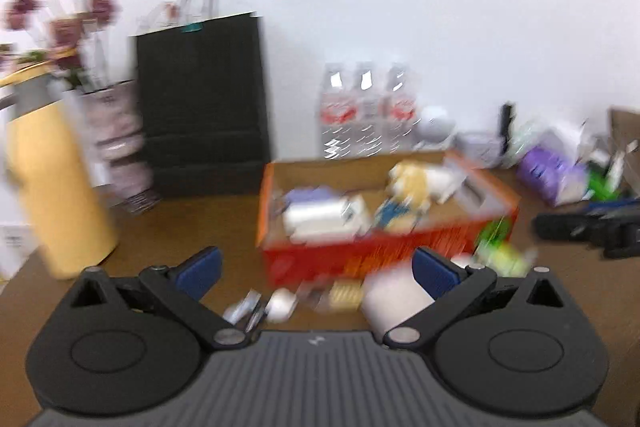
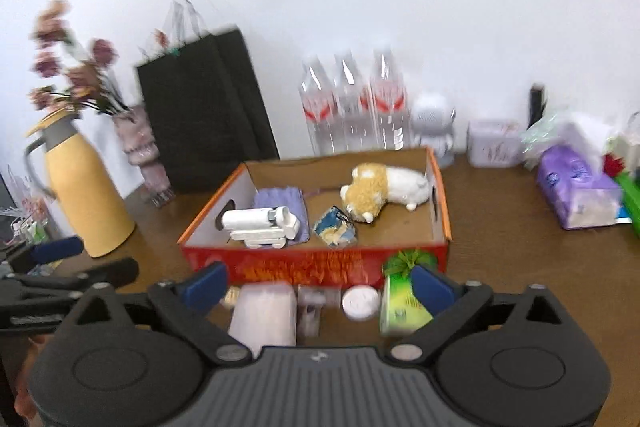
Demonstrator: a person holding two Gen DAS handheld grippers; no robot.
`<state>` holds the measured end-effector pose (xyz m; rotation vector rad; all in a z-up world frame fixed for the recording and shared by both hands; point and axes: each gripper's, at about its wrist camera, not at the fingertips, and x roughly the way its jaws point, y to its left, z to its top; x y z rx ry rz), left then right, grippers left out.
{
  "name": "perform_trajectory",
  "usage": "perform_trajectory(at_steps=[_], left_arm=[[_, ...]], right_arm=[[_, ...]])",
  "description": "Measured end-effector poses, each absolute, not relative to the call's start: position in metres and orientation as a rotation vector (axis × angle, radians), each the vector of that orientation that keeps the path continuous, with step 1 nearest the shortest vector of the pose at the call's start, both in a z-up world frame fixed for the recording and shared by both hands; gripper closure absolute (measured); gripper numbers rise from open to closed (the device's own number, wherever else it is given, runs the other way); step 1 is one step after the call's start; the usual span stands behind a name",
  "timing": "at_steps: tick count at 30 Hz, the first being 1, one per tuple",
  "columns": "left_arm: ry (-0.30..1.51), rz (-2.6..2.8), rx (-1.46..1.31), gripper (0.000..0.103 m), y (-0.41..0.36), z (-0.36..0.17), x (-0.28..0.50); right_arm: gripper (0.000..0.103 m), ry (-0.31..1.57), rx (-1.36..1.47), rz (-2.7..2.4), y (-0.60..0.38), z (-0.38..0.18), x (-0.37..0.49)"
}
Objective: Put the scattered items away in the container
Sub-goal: 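Withdraw both tools from the box back toward the table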
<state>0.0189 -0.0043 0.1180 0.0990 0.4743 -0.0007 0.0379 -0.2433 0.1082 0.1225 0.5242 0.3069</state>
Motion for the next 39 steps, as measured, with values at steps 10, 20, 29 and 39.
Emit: perform_trajectory(at_steps=[10,20,29,39], left_arm=[[0.671,0.016,0.031,0.000,-0.007,0.023,-0.050],[0.710,0.012,0.002,0.000,-0.011,0.011,-0.046],[0.708,0.013,0.000,0.000,-0.011,0.010,-0.046],[0.707,0.014,0.000,0.000,-0.012,0.010,-0.046]], right_arm=[[0.006,0.684,0.044,0.251,-0.222,0.012,-0.028],[0.000,0.695,-0.031,0.209,-0.211,-0.003,-0.025],[0.000,0.701,-0.054,0.200,-0.208,-0.003,-0.024],[0.000,0.701,-0.054,0.200,-0.208,-0.002,-0.025]])
